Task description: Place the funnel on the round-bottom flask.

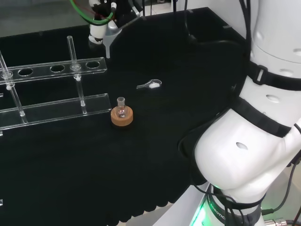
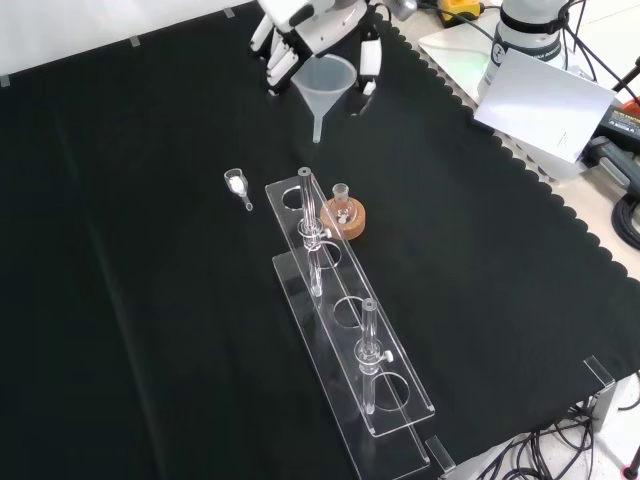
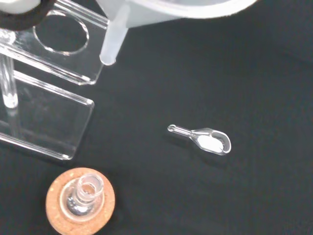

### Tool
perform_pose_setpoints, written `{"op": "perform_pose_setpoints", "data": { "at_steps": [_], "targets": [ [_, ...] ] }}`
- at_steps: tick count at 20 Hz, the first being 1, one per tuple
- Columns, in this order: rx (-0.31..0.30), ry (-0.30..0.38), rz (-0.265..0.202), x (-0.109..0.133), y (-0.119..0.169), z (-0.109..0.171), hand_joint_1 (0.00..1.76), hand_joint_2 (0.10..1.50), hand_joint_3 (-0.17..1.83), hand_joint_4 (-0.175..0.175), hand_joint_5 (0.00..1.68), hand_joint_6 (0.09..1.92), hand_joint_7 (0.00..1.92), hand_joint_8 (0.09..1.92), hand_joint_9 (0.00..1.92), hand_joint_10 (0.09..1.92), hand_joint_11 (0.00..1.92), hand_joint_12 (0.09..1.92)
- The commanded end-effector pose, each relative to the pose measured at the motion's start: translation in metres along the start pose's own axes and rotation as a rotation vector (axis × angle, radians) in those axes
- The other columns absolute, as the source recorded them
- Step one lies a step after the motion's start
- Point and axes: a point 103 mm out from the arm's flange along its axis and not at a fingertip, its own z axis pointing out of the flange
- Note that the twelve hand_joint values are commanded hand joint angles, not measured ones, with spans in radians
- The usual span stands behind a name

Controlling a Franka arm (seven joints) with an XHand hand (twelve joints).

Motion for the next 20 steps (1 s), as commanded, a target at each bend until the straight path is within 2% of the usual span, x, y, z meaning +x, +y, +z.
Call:
{"op": "perform_pose_setpoints", "data": {
  "at_steps": [1,9,20],
  "targets": [
    [0.04,-0.007,0.043,0.004,-0.017,0.024,0.75,0.65,0.54,-0.075,0.55,0.94,0.82,1.04,1.14,0.81,0.59,1.29],
    [0.072,-0.006,0.044,0.012,-0.025,0.042,0.75,0.65,0.54,-0.075,0.55,0.94,0.82,1.03,1.14,0.81,0.59,1.29],
    [0.137,-0.032,0.034,0.029,-0.016,0.067,0.74,0.65,0.54,-0.074,0.55,0.95,0.83,1.03,1.16,0.81,0.59,1.29]
  ]
}}
